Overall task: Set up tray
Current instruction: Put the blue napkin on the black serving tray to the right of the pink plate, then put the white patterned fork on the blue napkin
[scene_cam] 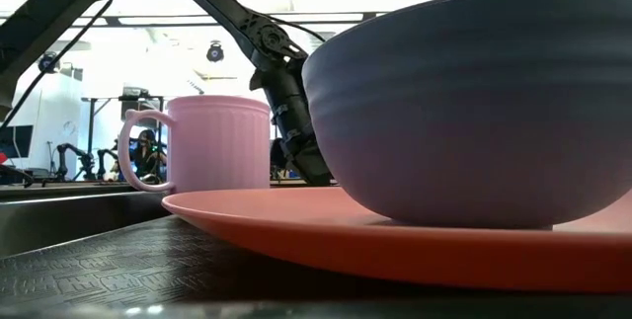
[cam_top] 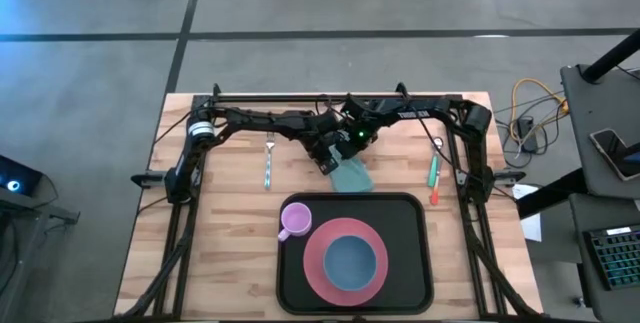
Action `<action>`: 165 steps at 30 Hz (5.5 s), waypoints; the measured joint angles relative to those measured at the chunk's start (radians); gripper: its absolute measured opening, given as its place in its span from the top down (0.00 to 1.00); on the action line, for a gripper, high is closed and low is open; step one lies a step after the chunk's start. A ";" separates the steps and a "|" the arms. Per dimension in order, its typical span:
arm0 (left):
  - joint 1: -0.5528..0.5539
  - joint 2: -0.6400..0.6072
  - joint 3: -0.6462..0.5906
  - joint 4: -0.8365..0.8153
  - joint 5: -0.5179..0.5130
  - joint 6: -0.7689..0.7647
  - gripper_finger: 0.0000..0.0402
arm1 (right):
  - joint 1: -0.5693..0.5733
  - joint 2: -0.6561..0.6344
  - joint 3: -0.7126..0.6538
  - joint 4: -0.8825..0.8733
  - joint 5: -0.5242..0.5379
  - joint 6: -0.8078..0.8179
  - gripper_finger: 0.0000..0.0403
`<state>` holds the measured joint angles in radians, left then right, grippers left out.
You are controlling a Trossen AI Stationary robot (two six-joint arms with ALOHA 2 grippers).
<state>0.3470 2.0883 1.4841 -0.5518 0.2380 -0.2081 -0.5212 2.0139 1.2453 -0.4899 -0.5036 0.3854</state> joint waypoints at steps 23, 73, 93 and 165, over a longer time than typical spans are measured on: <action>0.000 -0.591 -0.261 0.007 -0.336 -0.050 1.00 | -0.039 -0.221 0.015 -0.206 0.078 -0.044 0.97; 0.000 -1.112 -0.864 0.385 -0.391 -0.249 1.00 | 1.182 -0.925 -0.710 0.112 0.531 1.890 0.97; 0.000 -1.112 -0.863 0.384 -0.386 -0.285 1.00 | 1.052 -0.879 -0.783 0.069 0.464 1.601 0.97; -0.006 -1.136 -0.862 0.149 -0.388 -0.612 1.00 | 0.066 -0.622 -0.400 -0.348 0.469 0.559 0.53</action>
<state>0.3405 0.9527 0.6220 -0.4027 -0.1500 -0.8200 -0.4553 1.3923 0.8458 -0.8375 -0.0342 0.9440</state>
